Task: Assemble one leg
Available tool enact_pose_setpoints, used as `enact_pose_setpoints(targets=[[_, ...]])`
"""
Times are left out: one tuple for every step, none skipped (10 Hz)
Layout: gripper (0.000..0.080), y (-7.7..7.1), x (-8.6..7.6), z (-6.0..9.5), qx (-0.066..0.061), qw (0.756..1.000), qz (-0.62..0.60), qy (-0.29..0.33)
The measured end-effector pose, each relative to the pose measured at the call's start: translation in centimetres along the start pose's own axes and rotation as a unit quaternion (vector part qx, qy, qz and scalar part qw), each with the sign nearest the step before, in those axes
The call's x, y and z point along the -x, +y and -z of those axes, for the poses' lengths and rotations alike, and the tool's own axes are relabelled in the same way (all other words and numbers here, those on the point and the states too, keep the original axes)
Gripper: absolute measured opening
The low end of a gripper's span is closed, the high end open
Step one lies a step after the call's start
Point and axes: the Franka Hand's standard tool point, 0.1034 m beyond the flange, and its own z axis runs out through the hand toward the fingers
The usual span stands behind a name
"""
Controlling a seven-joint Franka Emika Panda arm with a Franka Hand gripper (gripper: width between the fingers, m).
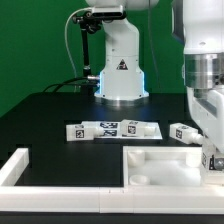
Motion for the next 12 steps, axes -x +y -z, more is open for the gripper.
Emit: enact_pose_setpoints(targets=[[0.0282, -0.01, -0.01, 0.01, 0.0, 1.0, -0.021, -0.004], [0.0283, 0.0, 0.01, 0.01, 0.0, 1.0, -0.029, -0.004], [0.0283, -0.01, 0.01, 0.01, 0.0, 1.0, -0.028, -0.004], [0.049, -0.04, -0.05, 0.02, 0.0, 1.0, -0.018, -0.003], [0.049, -0.24, -0.38, 0.08, -0.003, 0.996, 0.091, -0.002], [0.0614, -0.25, -0.45, 0.13, -0.004, 0.979, 0.205, -0.003], [0.0642, 0.19, -0.12, 0.06, -0.001, 0.956, 0.293, -0.006], [0.0642, 0.39, 0.08, 0.0, -0.002, 0.949, 0.317, -0.005], [0.0648, 0.33, -0.13, -0.04, -0.002, 0.94, 0.341, -0.005], [0.0648, 0.25, -0.35, -0.03, -0.001, 0.92, 0.391, -0.001], [0.0649, 0.19, -0.46, 0.0, 0.001, 0.907, 0.422, 0.002], [0.0649, -0.14, -0.73, 0.2, 0.024, 0.83, 0.557, 0.014]])
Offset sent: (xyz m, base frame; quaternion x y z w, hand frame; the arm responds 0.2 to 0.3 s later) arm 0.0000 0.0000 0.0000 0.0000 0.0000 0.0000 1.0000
